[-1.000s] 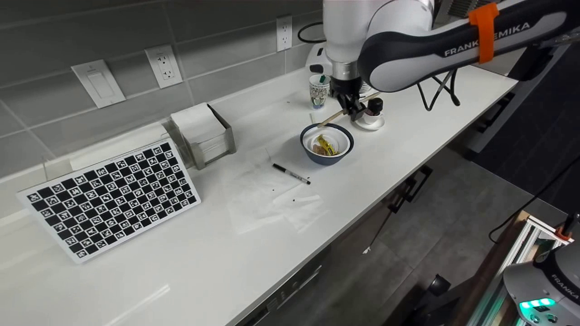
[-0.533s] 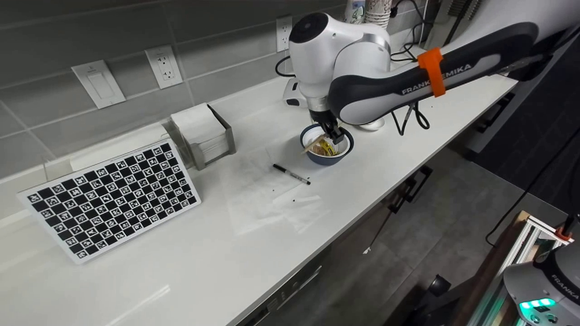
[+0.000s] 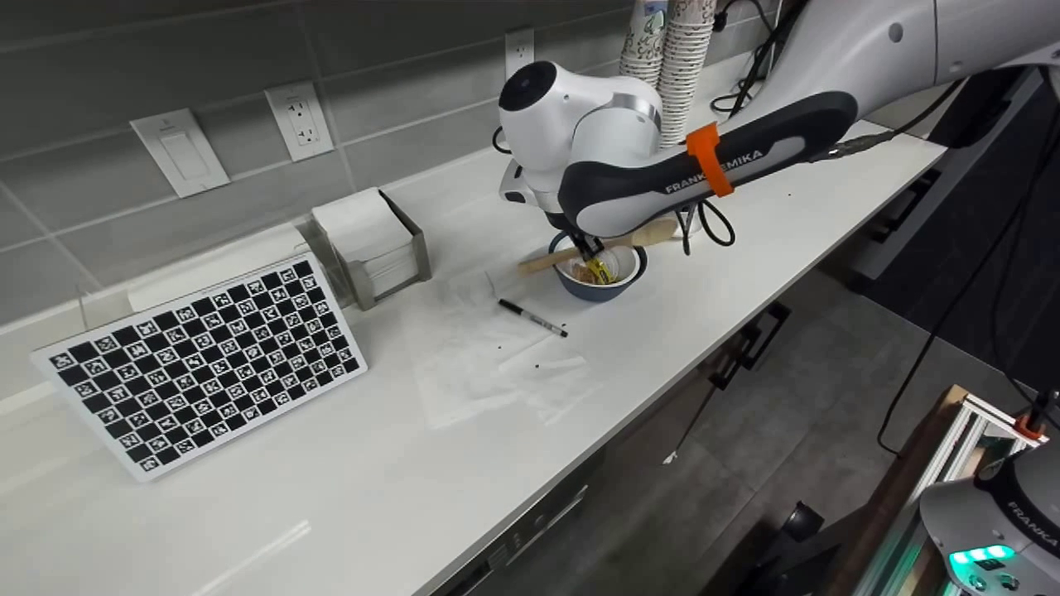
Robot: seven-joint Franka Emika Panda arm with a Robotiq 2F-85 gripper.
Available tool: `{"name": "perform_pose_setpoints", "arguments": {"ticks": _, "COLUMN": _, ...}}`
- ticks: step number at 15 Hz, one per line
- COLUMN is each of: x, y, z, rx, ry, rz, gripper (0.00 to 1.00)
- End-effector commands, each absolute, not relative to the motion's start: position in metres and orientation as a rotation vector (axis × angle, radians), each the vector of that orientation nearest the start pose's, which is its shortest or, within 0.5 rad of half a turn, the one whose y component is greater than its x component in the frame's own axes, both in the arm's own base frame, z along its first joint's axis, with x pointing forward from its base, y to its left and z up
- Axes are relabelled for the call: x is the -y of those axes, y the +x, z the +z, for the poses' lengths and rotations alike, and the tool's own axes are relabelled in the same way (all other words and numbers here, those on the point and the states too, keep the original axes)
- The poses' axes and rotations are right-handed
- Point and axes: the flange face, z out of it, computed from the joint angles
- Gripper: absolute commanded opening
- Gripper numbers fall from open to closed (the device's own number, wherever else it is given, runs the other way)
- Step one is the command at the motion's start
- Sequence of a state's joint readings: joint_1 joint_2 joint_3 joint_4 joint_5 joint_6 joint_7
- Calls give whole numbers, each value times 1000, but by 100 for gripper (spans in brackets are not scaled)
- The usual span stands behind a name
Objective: Pick up the wooden spoon and place it on top of the blue bowl
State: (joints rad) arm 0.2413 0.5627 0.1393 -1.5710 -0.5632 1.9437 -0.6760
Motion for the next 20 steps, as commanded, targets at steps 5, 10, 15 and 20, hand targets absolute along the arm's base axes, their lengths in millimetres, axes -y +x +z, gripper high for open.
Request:
{"name": "perform_pose_setpoints", "arguments": {"ticks": 5, "x": -119, "y": 625, "z": 308, "rx": 1941, "ry": -2612, "rz": 353, "gripper": 80}}
{"name": "perform_pose_setpoints", "arguments": {"ticks": 10, "x": -11, "y": 590, "z": 335, "rx": 1633, "ry": -2591, "rz": 117, "gripper": 100}}
{"name": "perform_pose_setpoints", "arguments": {"ticks": 15, "x": 94, "y": 533, "z": 364, "rx": 1386, "ry": -2489, "rz": -175, "gripper": 100}}
{"name": "perform_pose_setpoints", "arguments": {"ticks": 20, "x": 162, "y": 503, "z": 365, "rx": 1234, "ry": -2479, "rz": -319, "gripper": 100}}
